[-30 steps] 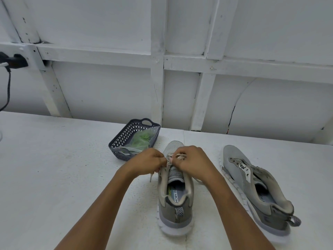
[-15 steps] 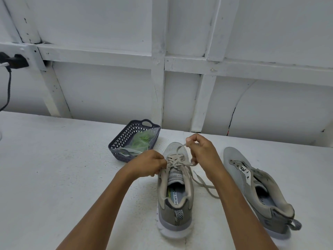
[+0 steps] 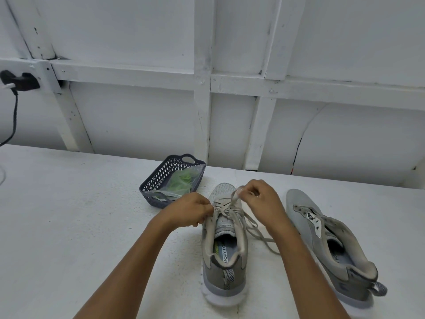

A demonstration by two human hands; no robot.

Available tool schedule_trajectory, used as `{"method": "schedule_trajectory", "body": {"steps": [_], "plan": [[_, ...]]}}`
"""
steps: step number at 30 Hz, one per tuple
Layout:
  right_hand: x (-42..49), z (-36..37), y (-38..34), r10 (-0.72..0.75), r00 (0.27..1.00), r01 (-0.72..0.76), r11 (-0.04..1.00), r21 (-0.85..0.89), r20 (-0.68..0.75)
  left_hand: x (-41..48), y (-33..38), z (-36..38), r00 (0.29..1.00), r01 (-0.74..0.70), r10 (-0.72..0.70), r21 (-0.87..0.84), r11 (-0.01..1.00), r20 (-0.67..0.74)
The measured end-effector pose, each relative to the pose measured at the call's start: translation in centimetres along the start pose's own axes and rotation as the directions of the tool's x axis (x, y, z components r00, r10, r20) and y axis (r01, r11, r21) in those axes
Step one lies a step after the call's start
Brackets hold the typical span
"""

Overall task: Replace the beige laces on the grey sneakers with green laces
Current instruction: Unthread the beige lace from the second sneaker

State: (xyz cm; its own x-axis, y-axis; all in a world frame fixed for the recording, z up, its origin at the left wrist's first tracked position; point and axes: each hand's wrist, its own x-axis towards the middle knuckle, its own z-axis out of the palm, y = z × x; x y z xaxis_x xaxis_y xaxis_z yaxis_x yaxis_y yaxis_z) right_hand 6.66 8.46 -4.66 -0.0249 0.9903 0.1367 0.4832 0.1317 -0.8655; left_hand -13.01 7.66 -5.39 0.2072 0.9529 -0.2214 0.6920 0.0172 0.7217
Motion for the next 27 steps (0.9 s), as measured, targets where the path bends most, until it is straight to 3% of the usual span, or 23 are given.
{"method": "schedule_trajectory", "body": {"steps": [4, 7, 9, 11, 15, 23, 27], "plan": [[0.0, -1.6, 0.5, 0.049, 0.997, -0.056, 0.992, -0.113, -0.058, 0.2, 0.2, -0.1, 1.000, -0.004, 0.004, 0.026, 1.000, -0.007], [-0.4, -2.0, 1.0, 0.109, 0.993, -0.086, 0.936, -0.341, 0.049, 0.5, 0.8, 0.1, 0.994, -0.076, 0.084, 0.110, 0.991, -0.074], [-0.8, -2.0, 1.1, 0.172, 0.972, -0.095, 0.914, -0.394, 0.163, 0.7, 1.6, 0.3, 0.980, -0.156, 0.179, 0.223, 0.962, -0.087], [-1.2, -1.7, 0.9, 0.207, 0.956, -0.114, 0.916, -0.385, 0.207, 0.9, 2.2, 0.7, 0.966, -0.216, 0.253, 0.380, 0.900, -0.050], [-1.6, -1.1, 0.3, 0.150, 0.977, -0.081, 0.919, -0.387, 0.152, 1.3, 2.5, 1.7, 0.948, -0.234, 0.314, 0.576, 0.783, -0.042], [-2.0, -0.5, -0.5, 0.072, 0.993, -0.029, 0.914, -0.405, 0.091, 1.2, 2.5, 2.6, 0.903, -0.241, 0.413, 0.655, 0.716, -0.119], [-1.2, -0.4, -0.1, 0.106, 0.989, -0.053, 0.908, -0.416, 0.105, 1.1, 2.2, 3.0, 0.885, -0.270, 0.442, 0.610, 0.745, -0.149]]}}
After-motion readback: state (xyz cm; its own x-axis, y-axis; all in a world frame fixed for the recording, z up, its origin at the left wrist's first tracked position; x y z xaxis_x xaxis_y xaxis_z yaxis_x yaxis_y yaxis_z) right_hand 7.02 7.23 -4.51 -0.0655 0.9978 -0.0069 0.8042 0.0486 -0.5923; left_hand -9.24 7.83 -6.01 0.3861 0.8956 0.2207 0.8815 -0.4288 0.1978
